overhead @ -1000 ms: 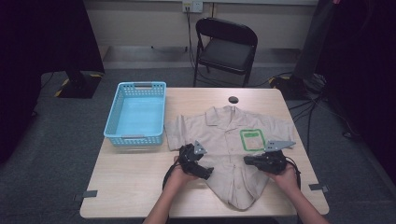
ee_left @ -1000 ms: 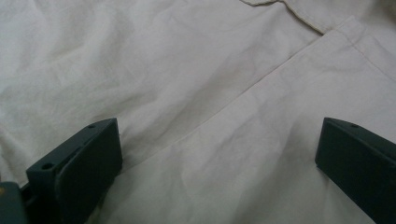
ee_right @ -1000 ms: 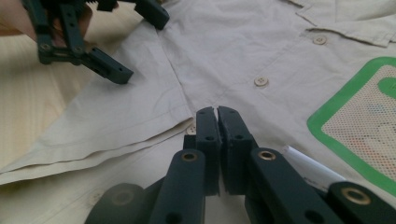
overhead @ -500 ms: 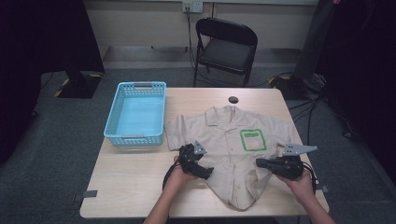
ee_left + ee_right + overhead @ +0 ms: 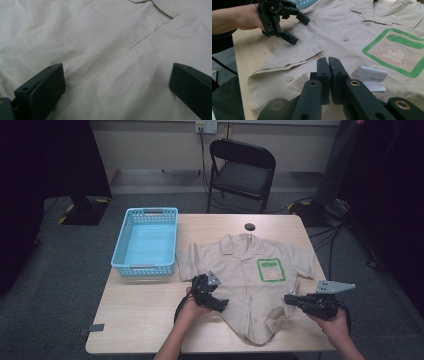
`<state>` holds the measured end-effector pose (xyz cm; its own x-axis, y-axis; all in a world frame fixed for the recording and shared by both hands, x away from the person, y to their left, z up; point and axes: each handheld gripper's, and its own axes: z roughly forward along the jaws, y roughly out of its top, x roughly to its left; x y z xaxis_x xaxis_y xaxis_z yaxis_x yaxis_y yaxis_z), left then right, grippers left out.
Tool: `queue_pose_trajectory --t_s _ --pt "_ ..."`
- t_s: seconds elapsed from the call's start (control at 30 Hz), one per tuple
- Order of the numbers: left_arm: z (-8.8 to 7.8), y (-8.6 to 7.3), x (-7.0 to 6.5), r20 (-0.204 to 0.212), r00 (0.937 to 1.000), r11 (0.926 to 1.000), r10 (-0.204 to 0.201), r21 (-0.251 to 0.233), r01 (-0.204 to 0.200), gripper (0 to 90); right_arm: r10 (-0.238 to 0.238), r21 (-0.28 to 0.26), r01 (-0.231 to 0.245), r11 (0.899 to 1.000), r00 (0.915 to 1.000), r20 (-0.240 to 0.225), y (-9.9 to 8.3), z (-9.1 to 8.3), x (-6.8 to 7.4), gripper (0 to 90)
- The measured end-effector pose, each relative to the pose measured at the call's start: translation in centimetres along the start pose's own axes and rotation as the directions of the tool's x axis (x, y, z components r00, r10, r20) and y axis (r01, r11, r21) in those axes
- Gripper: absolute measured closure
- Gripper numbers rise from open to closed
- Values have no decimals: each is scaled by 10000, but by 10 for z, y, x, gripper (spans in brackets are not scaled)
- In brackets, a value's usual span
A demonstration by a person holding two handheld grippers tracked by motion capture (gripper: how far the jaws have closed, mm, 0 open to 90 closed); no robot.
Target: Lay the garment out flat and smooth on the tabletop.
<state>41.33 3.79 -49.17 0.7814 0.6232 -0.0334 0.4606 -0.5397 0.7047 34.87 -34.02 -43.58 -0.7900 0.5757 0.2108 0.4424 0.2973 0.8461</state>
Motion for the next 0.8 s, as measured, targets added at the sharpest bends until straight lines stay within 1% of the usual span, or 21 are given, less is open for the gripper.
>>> queue_pose_trajectory --t_s 0.07,0.23,0.53,0.8 --pt "0 0 0 2 10000 10000 1 -3 -1 0 6 -18 -5 10000 10000 59 -3 -7 0 874" --pt "0 0 0 3 10000 10000 1 -2 -1 0 165 -139 -163 9998 9998 118 -9 -16 -3 874" --pt "0 0 0 2 10000 10000 -1 -3 1 0 206 -178 -204 9996 9997 99 -19 -25 -3 871" --pt "0 0 0 -1 10000 10000 1 -3 -1 0 285 -271 -279 9992 9994 202 -28 -35 -2 868"
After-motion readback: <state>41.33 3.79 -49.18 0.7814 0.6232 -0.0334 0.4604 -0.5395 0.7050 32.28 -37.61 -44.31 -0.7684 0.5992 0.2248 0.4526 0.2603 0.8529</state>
